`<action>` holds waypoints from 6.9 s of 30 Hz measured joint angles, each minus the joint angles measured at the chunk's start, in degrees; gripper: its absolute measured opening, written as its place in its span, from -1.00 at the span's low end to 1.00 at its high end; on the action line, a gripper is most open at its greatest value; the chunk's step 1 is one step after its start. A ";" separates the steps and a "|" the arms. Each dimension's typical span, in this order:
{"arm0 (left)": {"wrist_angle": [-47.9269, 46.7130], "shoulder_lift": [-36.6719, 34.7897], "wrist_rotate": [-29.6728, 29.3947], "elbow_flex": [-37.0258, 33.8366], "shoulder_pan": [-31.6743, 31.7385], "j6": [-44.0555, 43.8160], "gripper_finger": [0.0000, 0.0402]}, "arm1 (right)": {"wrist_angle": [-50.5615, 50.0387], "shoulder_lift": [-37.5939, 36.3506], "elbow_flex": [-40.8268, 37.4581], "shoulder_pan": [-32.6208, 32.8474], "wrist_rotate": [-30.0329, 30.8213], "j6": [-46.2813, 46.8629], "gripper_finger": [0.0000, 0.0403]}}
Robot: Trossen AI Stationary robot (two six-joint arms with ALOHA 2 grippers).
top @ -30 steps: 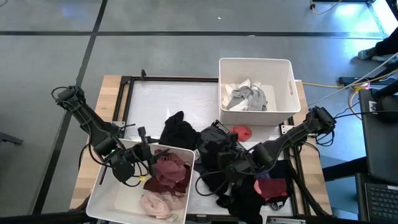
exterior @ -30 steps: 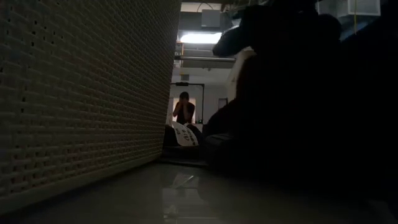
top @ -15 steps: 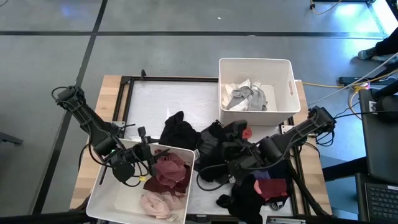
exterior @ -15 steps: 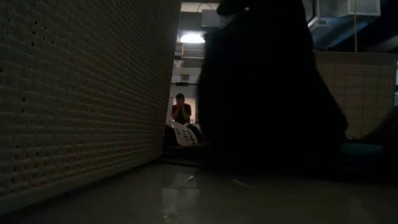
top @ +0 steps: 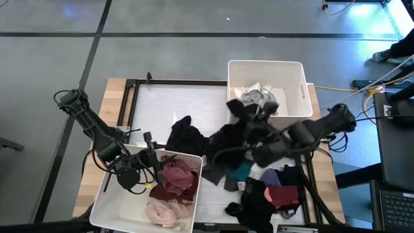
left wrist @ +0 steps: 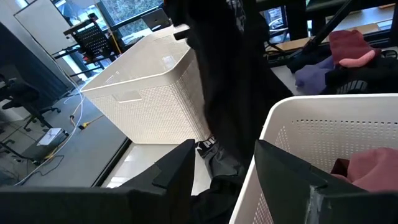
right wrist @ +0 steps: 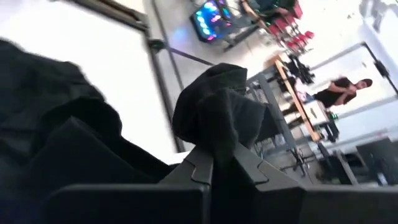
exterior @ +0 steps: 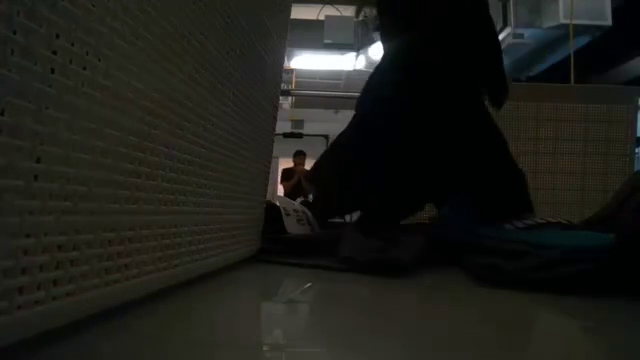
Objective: Sort clothes
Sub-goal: Put the black shirt into the top white bin, then put the stripe boxer into the top white bin
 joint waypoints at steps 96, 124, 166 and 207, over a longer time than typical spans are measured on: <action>-0.90 0.00 -0.01 0.00 4.50 -1.03 -0.22 | 18.31 -18.04 -25.22 -48.76 -38.95 -9.41 0.34; -1.06 0.46 0.46 0.00 4.52 -2.69 -0.22 | 88.00 -9.35 -62.75 -7.72 -41.58 -13.09 0.35; -2.58 0.79 0.42 -0.04 5.84 -4.73 -0.22 | 103.60 22.42 -54.73 -17.06 -45.92 -10.64 -0.56; -2.60 0.74 0.42 -0.09 5.84 -4.75 -0.22 | 105.98 -8.37 -54.77 -12.56 -10.32 -49.41 -0.89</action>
